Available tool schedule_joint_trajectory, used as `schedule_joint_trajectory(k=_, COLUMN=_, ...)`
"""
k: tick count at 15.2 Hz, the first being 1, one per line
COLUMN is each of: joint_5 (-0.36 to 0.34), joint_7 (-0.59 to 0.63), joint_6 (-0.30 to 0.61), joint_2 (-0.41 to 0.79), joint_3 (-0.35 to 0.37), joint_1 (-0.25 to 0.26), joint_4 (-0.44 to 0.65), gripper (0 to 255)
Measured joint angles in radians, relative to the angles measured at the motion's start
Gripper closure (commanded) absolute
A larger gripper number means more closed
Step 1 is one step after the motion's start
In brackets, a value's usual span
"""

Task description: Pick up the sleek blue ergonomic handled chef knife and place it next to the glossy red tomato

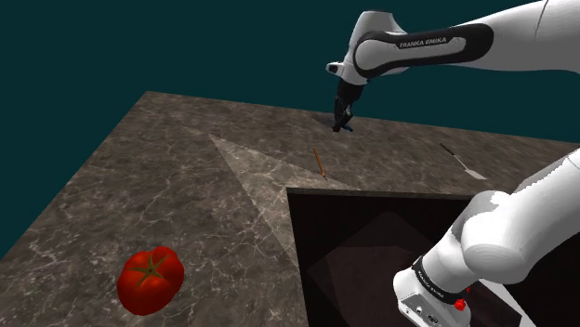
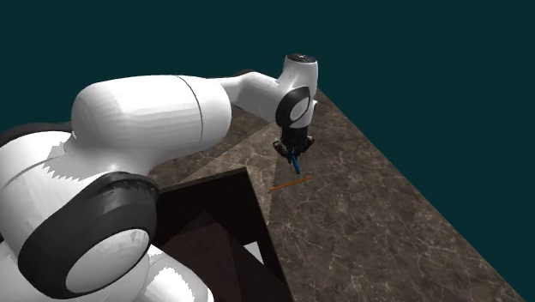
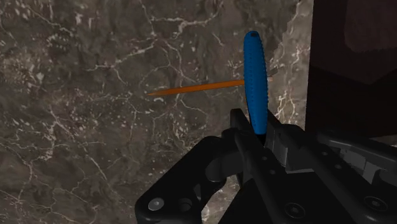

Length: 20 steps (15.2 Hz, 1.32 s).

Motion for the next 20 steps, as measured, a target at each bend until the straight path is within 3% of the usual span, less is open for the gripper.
schedule_joint_trajectory(k=11, joint_5=0.031, joint_7=0.272, joint_6=-0.001, joint_2=-0.074, joint_3=0.175, joint_1=0.113, joint_4=-0.082, gripper=255)
schedule_joint_trajectory(k=20, joint_5=0.069, joint_7=0.485, joint_6=-0.01, joint_2=-0.05, joint_3=0.314, joint_1=0.205, joint_4=-0.053, gripper=255)
